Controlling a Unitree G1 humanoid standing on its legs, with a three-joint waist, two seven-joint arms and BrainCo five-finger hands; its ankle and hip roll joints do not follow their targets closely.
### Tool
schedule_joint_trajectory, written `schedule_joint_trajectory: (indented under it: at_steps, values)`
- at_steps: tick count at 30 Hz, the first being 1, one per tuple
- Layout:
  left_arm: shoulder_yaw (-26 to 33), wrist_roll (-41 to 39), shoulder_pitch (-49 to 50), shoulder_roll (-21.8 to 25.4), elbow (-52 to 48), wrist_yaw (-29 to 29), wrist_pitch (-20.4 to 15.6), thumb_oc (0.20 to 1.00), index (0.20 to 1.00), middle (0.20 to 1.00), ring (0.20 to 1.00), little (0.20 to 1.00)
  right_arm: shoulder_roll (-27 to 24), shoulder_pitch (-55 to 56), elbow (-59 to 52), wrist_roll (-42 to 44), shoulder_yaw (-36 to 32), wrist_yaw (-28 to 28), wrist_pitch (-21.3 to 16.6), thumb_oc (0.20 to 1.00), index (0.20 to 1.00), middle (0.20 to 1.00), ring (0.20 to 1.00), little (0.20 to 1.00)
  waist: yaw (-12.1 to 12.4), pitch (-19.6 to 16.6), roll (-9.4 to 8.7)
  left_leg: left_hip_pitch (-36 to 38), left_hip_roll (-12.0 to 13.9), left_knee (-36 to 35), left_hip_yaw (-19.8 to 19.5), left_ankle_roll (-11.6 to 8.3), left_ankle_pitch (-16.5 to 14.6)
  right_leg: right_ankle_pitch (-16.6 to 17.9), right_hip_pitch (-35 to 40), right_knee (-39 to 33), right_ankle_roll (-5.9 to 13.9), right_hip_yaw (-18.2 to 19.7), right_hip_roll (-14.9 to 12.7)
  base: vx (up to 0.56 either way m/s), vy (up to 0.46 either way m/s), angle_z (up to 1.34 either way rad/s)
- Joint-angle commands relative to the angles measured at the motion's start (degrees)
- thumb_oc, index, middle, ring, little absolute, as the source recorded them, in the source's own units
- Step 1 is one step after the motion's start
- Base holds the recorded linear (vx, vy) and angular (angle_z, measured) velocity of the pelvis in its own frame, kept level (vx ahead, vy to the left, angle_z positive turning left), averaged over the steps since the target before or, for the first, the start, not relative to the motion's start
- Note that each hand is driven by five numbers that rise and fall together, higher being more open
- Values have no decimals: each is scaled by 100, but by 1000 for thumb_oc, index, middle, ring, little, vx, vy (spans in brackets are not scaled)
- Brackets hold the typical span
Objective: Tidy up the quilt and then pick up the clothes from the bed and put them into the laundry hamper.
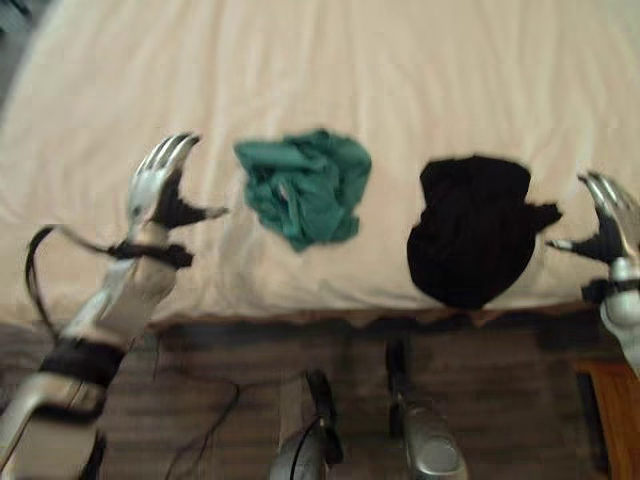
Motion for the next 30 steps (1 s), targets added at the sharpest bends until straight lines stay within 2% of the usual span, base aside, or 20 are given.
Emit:
schedule_joint_trajectory:
  at_steps: [1,3,7,13,14,17,18,19,26,27,30]
  values:
    - [14,417,-333,5,645,417,165,1000,1000,1000,1000,1000,-292,-98,-125,-145,65,-374,-45,1000,1000,1000,1000,1000,-60,-331,98,14,457,191,281,-421,-436,-776,-148,807,626,153,-519,-118,27,-15]
    - [-295,491,-969,-73,1032,443,276,1000,1000,1000,1000,1000,-170,-377,-68,-123,252,-488,-31,1000,1000,1000,1000,1000,-125,-185,175,-230,432,154,384,-416,-382,-734,-497,846,671,243,-556,-96,30,-31]
    - [-711,799,-1626,-132,1348,492,443,1000,1000,1000,1000,1000,-25,-567,51,-110,432,-582,-50,1000,1000,1000,1000,1000,-223,-12,256,-450,375,95,510,-404,-321,-670,-852,890,696,357,-580,-78,43,-27]
    - [-1143,989,-2203,-321,1830,498,499,1000,1000,1000,1000,1000,119,-688,186,-79,603,-625,-130,1000,1000,1000,1000,1000,-380,98,286,-460,341,39,586,-394,-313,-597,-985,875,721,474,-592,-9,22,-15]
    - [-1268,1052,-2288,-353,1850,459,496,956,956,956,956,956,135,-689,186,-69,635,-639,-170,1000,1000,1000,1000,1000,-427,98,295,-417,333,19,601,-392,-328,-568,-954,838,731,478,-593,32,13,-6]
    - [-1337,1020,-2368,-407,1762,371,457,1000,1000,1000,1000,1000,153,-635,158,-83,645,-618,-186,1000,1000,1000,1000,1000,-467,84,300,-357,328,2,601,-388,-354,-541,-894,786,736,484,-592,26,2,0]
    - [-1361,968,-2417,-413,1617,272,375,507,507,507,507,507,164,-568,137,-121,669,-562,-198,1000,1000,1000,1000,1000,-484,52,312,-300,324,-13,578,-388,-376,-540,-837,742,738,480,-591,34,-10,0]
    - [-1378,942,-2434,-410,1512,223,311,200,200,200,200,200,181,-524,137,-137,654,-542,-201,1000,1000,1000,1000,1000,-493,38,316,-258,323,-15,568,-386,-387,-543,-797,719,740,470,-588,41,-16,-1]
    - [-1301,541,-2109,-546,893,-56,-47,200,200,200,200,200,273,-373,191,-135,692,-405,-210,1000,1000,1000,1000,1000,-480,-130,301,1,315,-17,497,-387,-455,-564,-461,609,729,396,-571,34,-13,0]
    - [-1020,342,-1462,-403,292,-182,-241,200,200,200,200,200,254,-42,44,-128,501,-359,-241,1000,1000,1000,1000,1000,-443,-281,276,155,326,-17,479,-396,-491,-581,-250,556,715,337,-557,75,-18,0]
    - [-724,216,-860,-285,-21,-305,-336,200,200,200,200,200,247,213,-69,-115,306,-319,-245,1000,1000,1000,1000,1000,-404,-423,247,294,339,-17,470,-402,-537,-594,-73,502,709,284,-542,110,-17,-3]
